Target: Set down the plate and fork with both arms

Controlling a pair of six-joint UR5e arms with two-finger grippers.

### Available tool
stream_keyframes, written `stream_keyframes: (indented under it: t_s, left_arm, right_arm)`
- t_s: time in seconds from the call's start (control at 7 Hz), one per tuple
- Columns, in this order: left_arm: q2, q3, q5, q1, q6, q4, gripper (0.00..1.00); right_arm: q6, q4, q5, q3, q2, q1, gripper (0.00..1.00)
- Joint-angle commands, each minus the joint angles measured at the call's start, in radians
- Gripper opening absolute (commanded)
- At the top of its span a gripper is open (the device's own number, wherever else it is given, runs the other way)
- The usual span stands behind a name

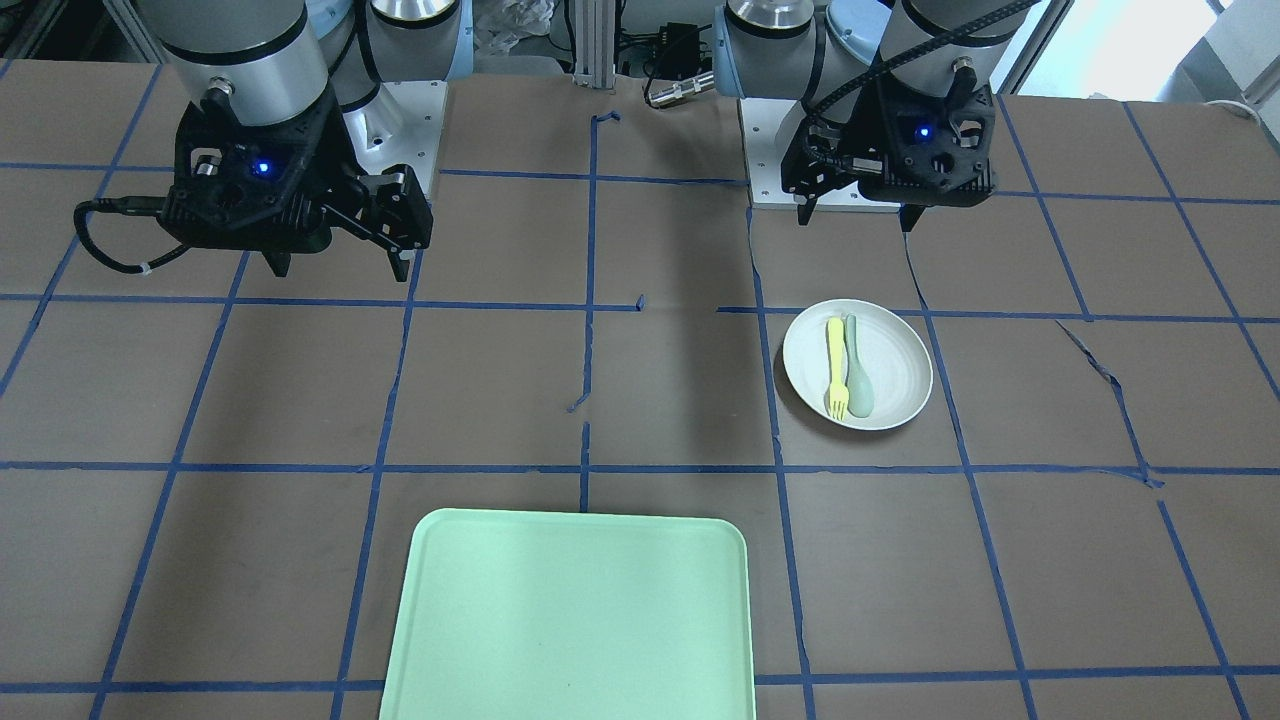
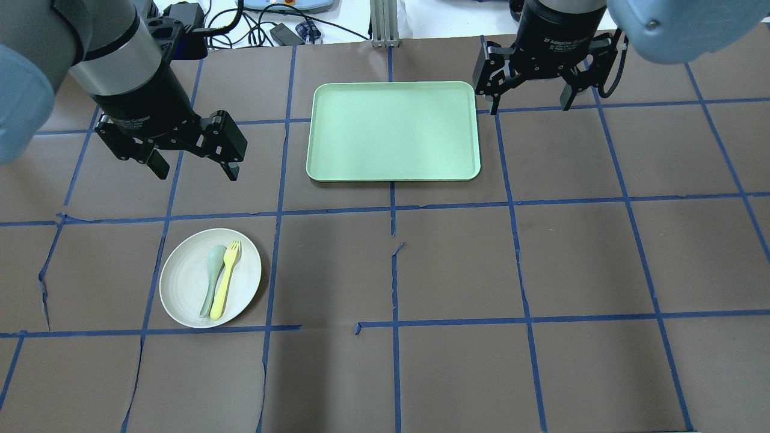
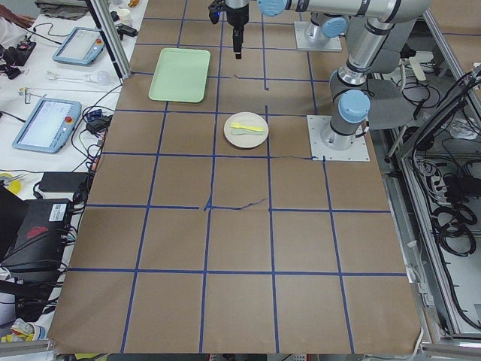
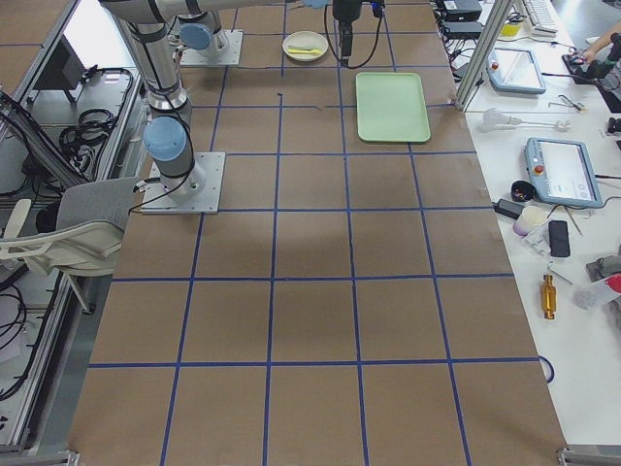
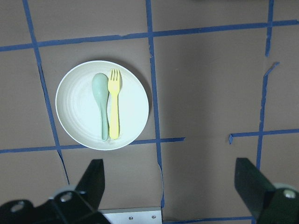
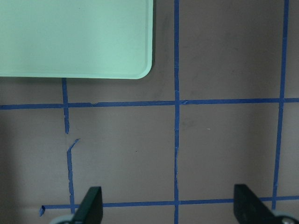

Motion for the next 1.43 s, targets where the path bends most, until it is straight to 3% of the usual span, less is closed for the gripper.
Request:
stream_keyframes:
  t_s: [0.0,1.29]
  left_arm:
    - [0.002,-0.011,0.065,0.004,0.001,0.006,1.0]
    - [-0.008,-0.027,0.055,0.019,0.007,0.017,1.0]
  right_arm:
    - [-0.001,0.001,0.0,0.0,0.0,0.001,1.0]
    - [-0.001,0.001,-0.002,0.0,0.0,0.001,1.0]
